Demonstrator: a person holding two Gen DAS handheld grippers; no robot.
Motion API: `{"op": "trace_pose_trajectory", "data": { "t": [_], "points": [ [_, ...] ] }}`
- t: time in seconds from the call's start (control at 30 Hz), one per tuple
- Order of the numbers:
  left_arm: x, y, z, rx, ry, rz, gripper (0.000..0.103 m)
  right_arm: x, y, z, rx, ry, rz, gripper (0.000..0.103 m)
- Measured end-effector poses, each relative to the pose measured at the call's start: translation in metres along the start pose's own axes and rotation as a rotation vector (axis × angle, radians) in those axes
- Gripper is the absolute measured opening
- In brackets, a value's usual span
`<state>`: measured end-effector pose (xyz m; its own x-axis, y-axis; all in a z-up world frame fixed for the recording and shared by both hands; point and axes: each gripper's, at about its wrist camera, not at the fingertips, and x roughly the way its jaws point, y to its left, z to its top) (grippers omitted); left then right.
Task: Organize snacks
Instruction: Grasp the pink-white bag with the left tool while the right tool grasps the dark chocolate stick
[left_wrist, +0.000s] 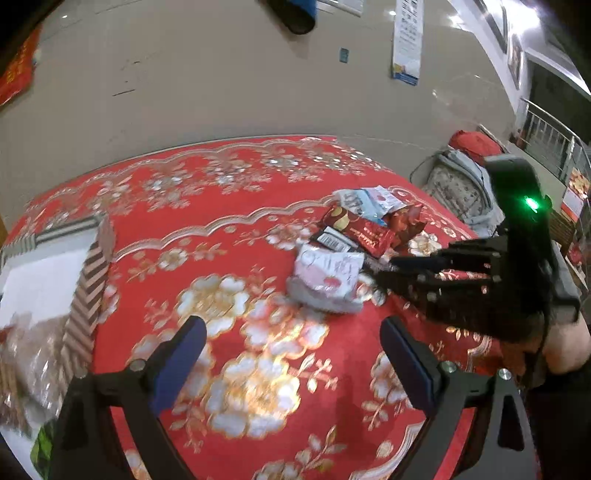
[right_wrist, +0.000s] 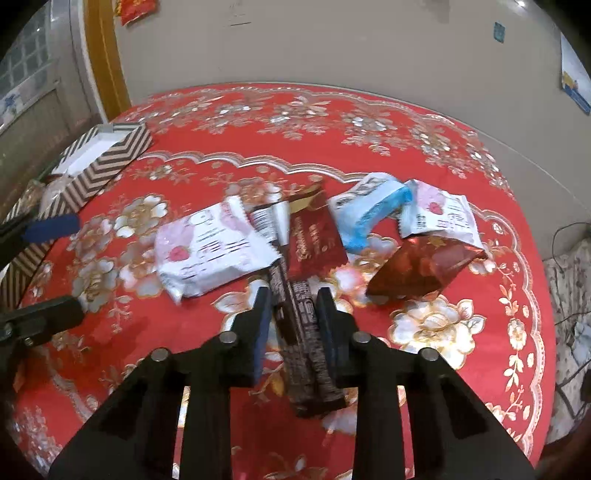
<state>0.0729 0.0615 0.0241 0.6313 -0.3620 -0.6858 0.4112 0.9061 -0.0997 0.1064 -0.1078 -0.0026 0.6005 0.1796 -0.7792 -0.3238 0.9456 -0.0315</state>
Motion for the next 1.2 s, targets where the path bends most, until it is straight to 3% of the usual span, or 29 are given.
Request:
{"op": "trace_pose_trajectory", "data": {
  "t": [0.13, 0.37, 0.43, 0.57, 0.63, 0.9, 1.2],
  "points": [
    [0.023, -0.018, 0.013, 0.079, 0.045, -0.026, 0.096, -0.011, 0.000, -0.008, 0.018, -0.028, 0.025, 0.019],
    [0.063, -0.045, 0.024, 0.209, 0.111, 0.010, 0.096, -0.032, -0.018, -0.010, 0.119, -0.109, 0.110, 0.019],
    [0.068, -0.045, 0.026, 0.208, 0.122, 0.010, 0.094, -0.033, -0.021, -0.010, 0.137, -0.113, 0.127, 0.019],
    [0.072, -0.043, 0.027, 0.178, 0.142, -0.006, 0.064, -0.031, -0.021, -0.009, 0.141, -0.112, 0.129, 0.019],
    [0.070, -0.040, 0.026, 0.162, 0.132, 0.011, 0.056, -0.030, -0.021, -0.009, 0.140, -0.110, 0.130, 0.019],
    [0.053, -0.027, 0.017, 0.086, 0.107, -0.032, 0.056, -0.033, -0.026, -0.010, 0.176, -0.158, 0.143, 0.019],
    [0.015, -0.024, 0.005, 0.073, 0.050, -0.025, 0.056, -0.029, -0.006, -0.012, 0.147, -0.152, 0.129, 0.019]
  ]
}}
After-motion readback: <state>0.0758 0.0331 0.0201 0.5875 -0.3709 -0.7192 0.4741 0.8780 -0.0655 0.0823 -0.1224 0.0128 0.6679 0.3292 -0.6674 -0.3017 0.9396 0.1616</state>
